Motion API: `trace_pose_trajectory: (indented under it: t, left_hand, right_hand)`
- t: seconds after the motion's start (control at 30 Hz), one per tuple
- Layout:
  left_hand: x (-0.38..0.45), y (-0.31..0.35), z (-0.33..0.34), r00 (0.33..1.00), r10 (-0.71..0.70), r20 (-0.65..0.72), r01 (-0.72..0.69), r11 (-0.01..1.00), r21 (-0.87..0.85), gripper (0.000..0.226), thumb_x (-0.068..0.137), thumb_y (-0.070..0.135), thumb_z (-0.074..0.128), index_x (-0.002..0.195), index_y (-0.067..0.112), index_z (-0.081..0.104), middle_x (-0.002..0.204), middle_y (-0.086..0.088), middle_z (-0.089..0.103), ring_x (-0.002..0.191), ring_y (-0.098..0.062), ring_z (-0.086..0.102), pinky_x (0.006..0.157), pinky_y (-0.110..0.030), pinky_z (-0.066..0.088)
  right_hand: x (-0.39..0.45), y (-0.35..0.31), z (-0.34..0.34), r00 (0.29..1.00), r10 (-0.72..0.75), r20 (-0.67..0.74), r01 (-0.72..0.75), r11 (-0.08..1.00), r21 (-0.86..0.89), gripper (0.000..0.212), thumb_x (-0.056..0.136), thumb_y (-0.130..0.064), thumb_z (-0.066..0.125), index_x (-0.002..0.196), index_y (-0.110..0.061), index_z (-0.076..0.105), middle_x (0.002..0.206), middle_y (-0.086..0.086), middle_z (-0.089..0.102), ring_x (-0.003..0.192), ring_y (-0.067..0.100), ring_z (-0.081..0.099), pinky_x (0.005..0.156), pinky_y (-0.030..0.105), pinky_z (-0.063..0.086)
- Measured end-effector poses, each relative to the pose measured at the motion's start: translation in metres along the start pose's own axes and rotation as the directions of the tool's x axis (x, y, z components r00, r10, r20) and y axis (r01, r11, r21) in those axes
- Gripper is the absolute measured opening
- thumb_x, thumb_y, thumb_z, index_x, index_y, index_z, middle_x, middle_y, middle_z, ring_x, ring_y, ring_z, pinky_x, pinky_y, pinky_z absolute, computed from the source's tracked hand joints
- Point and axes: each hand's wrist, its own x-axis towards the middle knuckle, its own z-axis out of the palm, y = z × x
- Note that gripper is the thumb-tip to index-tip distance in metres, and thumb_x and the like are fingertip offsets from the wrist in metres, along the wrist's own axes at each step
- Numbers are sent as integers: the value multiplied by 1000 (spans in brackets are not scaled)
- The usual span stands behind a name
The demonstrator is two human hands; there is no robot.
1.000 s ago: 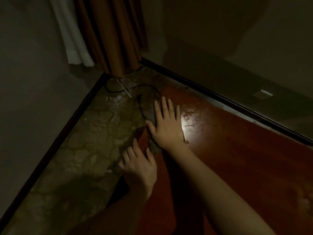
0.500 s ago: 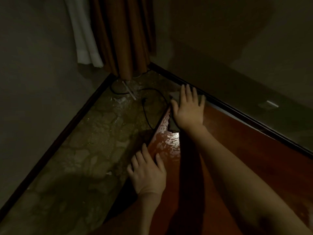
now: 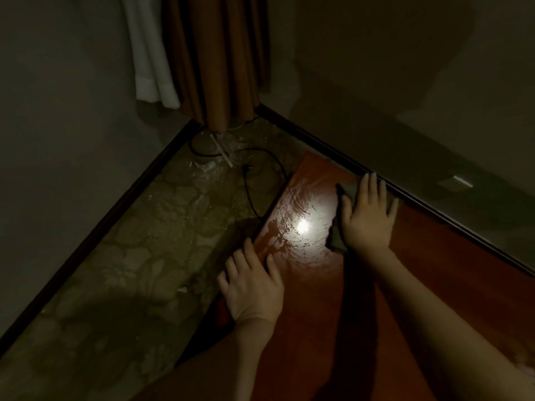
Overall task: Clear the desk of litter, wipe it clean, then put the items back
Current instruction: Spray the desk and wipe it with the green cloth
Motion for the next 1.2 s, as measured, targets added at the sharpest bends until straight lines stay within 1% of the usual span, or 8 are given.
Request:
trace_pose_trajectory:
  t: [0.17, 0.33, 0.4, 0.57, 0.77, 0.9, 1.03, 1.2]
  left_hand:
    - [0, 2, -3, 1000, 2, 5, -2, 1000, 9, 57, 86, 42, 34, 122, 5, 58, 104, -10, 64, 94, -27, 61, 78, -40, 45]
    - [0, 3, -4, 1000, -1, -8, 1, 1000, -15, 57, 86, 42, 33, 121, 5, 59, 105, -11, 65, 95, -27, 62, 80, -40, 47]
    - [-1, 2, -4, 1000, -2, -3, 2, 1000, -30, 58, 87, 43, 32, 122, 5, 58, 107, -11, 65, 95, -27, 62, 80, -41, 47]
    - [0, -1, -1, 1000, 3, -18, -3, 1000, -8, 58, 87, 44, 32, 124, 6, 57, 105, -9, 64, 92, -25, 61, 76, -38, 45]
    - [-1, -2, -8, 1000, 11, 4, -11, 997, -71, 53, 86, 37, 31, 121, 10, 61, 102, -6, 66, 88, -22, 64, 73, -34, 49]
    - [-7, -6, -16, 1000, -16, -16, 10, 956, -293, 52, 92, 31, 28, 137, 11, 47, 128, -9, 54, 108, -24, 58, 87, -32, 44]
    - [-21, -25, -38, 997, 75, -16, -74, 886, -458, 51, 96, 22, 39, 146, 12, 32, 144, -10, 35, 125, -21, 42, 96, -23, 36]
    - [-72, -84, -33, 997, -82, -12, 79, 982, -169, 50, 93, 34, 34, 130, 5, 52, 118, -13, 58, 106, -26, 58, 87, -43, 49]
  right_hand:
    - [-12, -72, 9, 951, -308, -5, 308, 951, 0, 65, 99, -51, 15, 153, -17, 6, 161, 0, 2, 148, 20, -2, 116, 47, -6]
    - [-92, -21, 24, 835, -543, 93, 548, 836, -38, 65, 97, -54, 18, 153, -20, 15, 157, -3, 8, 146, 16, 3, 117, 47, -2]
    - [-90, 14, 20, 856, -508, 93, 515, 855, -66, 65, 97, -55, 16, 152, -20, 16, 157, -2, 10, 147, 19, 8, 117, 46, -1]
    - [-26, 1, 6, 999, -42, -6, 41, 999, -29, 67, 97, -51, 12, 153, -15, 3, 161, 3, -3, 147, 18, -7, 118, 50, -5]
    - [-46, -81, 16, 924, -381, 7, 381, 924, -35, 65, 99, -51, 14, 153, -18, 3, 161, -1, -1, 147, 19, -6, 115, 46, -9]
    - [-89, -50, 26, 802, -593, 67, 596, 802, -34, 68, 94, -57, 9, 153, -23, 6, 158, -7, -2, 145, 11, -11, 118, 45, -7]
    - [-85, -10, 19, 881, -470, 58, 473, 879, -64, 71, 90, -60, 2, 153, -25, 1, 157, -8, -7, 144, 10, -15, 115, 40, -17]
    - [-46, -35, 13, 987, -163, -4, 163, 986, -31, 68, 96, -52, 9, 153, -17, 0, 161, 1, -4, 147, 18, -9, 117, 50, -8]
